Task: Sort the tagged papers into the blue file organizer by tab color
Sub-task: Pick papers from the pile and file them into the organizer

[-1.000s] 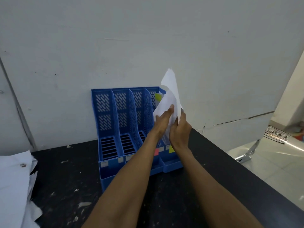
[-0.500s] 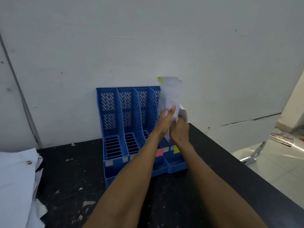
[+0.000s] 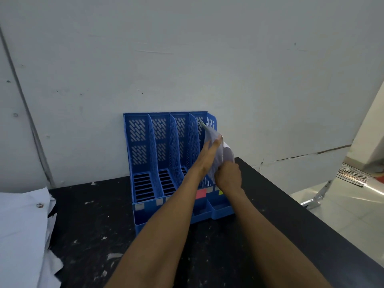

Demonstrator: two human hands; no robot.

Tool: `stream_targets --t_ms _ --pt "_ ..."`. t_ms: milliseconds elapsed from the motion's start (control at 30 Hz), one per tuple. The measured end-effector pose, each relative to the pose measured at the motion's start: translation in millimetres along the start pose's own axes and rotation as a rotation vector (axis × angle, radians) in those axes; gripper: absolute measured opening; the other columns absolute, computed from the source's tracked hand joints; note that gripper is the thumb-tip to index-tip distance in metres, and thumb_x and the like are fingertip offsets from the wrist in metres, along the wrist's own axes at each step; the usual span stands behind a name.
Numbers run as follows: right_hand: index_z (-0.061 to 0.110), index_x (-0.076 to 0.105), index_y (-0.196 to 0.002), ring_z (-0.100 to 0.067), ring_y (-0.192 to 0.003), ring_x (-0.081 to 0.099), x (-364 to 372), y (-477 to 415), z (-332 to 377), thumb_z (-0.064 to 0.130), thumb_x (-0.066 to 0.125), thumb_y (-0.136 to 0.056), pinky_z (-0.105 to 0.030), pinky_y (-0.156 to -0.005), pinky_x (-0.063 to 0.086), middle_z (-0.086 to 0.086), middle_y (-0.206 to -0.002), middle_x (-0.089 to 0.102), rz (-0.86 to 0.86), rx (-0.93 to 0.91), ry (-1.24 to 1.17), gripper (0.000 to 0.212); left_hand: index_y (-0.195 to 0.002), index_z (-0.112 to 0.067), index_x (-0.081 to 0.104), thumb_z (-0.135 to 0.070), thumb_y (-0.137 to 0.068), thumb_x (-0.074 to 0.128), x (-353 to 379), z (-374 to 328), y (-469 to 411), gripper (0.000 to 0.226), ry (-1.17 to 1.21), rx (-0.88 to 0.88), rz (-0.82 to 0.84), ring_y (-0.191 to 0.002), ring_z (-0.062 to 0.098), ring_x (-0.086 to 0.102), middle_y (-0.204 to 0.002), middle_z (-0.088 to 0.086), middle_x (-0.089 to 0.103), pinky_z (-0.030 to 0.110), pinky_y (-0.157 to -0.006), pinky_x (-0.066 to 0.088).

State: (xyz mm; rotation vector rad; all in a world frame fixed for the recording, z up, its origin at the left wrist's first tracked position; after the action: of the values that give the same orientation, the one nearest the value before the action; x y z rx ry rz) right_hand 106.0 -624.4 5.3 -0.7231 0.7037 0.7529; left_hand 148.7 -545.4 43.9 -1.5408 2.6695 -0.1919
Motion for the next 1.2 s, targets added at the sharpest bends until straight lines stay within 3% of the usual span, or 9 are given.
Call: stream_targets --t_ms 133,333,467,567,700,833,967,1067,1200 --pt "0.003 0.059 -0.088 -0.032 -0.07 0.065 -6.6 3.2 9.7 0.02 0.044 -0.095 -0.038 -0.059 0.055 -0.016 -0.081 0.066 -0.219 0.01 -0.14 0.023 -0.152 -0.022 0.023 -0.057 -0.096 0.036 -1.4 -7.3 8.8 0.067 0.016 0.001 0.005 -0.13 0.02 0.041 -0.153 0.006 0.033 0.029 -0.096 0.035" --pt "0.005 0.056 -0.113 -0.032 -0.086 0.065 -10.8 8.7 7.7 0.012 0.051 -0.095 -0.035 -0.068 0.054 -0.016 -0.098 0.065 -0.106 0.003 0.0 0.02 -0.152 -0.024 0.022 -0.064 -0.091 0.042 -7.4 -9.3 15.0 0.076 0.018 -0.032 -0.013 -0.143 0.022 0.028 -0.156 0.0 0.027 0.041 -0.111 0.025" --pt "0.004 0.058 -0.107 -0.033 -0.08 0.066 -14.7 16.4 17.1 0.018 0.043 -0.097 -0.044 -0.069 0.057 -0.015 -0.092 0.068 -0.255 -0.012 -0.141 0.023 -0.152 -0.022 0.023 -0.059 -0.095 0.04 -9.3 -13.5 20.3 0.07 -0.005 -0.024 -0.01 -0.14 0.023 0.032 -0.156 0.003 0.028 0.038 -0.108 0.03" --pt "-0.001 0.06 -0.104 -0.035 -0.083 0.067 -19.5 21.0 14.9 0.012 0.043 -0.097 -0.041 -0.071 0.056 -0.021 -0.094 0.068 -0.12 0.023 -0.023 0.023 -0.154 -0.022 0.016 -0.056 -0.097 0.039 -13.5 -17.4 24.4 0.07 -0.025 -0.026 -0.017 -0.143 0.023 0.026 -0.159 0.001 0.021 0.039 -0.112 0.026" --pt "0.004 0.055 -0.121 -0.031 -0.096 0.062 -24.0 25.8 21.8 0.015 0.045 -0.096 -0.029 -0.069 0.045 -0.017 -0.113 0.062 -0.074 -0.012 -0.1 0.029 -0.154 -0.019 0.016 -0.059 -0.096 0.037 -23.2 -23.2 31.6 0.074 -0.046 -0.039 -0.026 -0.145 0.02 0.022 -0.161 0.001 0.017 0.041 -0.116 0.02" --pt "0.008 0.042 -0.136 -0.029 -0.117 0.053 -27.8 40.5 61.6 0.022 0.044 -0.094 -0.043 -0.089 0.05 -0.011 -0.133 0.05 -0.243 -0.054 -0.238 0.044 -0.155 -0.026 0.014 -0.071 -0.09 0.037 -48.9 -36.3 55.7 0.082 -0.107 -0.045 -0.045 -0.147 0.02 0.017 -0.161 -0.004 0.013 0.045 -0.116 0.02" --pt "0.004 0.027 -0.146 -0.032 -0.129 0.04 -29.1 68.2 115.9 0.013 0.048 -0.096 -0.04 -0.095 0.043 -0.016 -0.145 0.039 -0.202 -0.124 -0.198 0.055 -0.154 -0.024 0.016 -0.069 -0.091 0.035 -92.4 -48.1 93.1 0.08 -0.233 -0.024 -0.129 -0.147 0.02 0.02 -0.161 -0.002 0.015 0.045 -0.119 0.02" --pt "0.005 0.034 -0.143 -0.03 -0.125 0.045 -14.7 107.8 166.0 0.016 0.046 -0.098 -0.039 -0.093 0.043 -0.014 -0.14 0.045 -0.11 -0.257 -0.264 0.048 -0.152 -0.021 0.025 -0.066 -0.093 0.034 -148.7 -53.3 137.1 0.075 -0.346 -0.018 -0.227 -0.144 0.02 0.027 -0.159 0.0 0.024 0.039 -0.117 0.024" --pt "0.002 0.055 -0.112 -0.024 -0.09 0.057 20.3 169.6 219.3 0.014 0.049 -0.095 -0.032 -0.07 0.041 -0.012 -0.1 0.06 0.119 -0.338 -0.373 0.021 -0.148 -0.018 0.034 -0.051 -0.1 0.033 -233.8 -47.2 209.2 0.058 -0.549 -0.058 -0.399 -0.137 0.023 0.037 -0.152 0.005 0.037 0.031 -0.107 0.028"
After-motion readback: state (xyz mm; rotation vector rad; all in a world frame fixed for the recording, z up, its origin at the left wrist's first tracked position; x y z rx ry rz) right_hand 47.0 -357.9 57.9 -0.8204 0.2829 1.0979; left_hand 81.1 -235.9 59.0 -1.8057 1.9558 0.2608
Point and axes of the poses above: each hand's wrist, its own y-axis away from the middle knuckle, its own x-axis out of the palm, z = x × y, the point moved 1 cm from there along -y, towards the middle knuckle
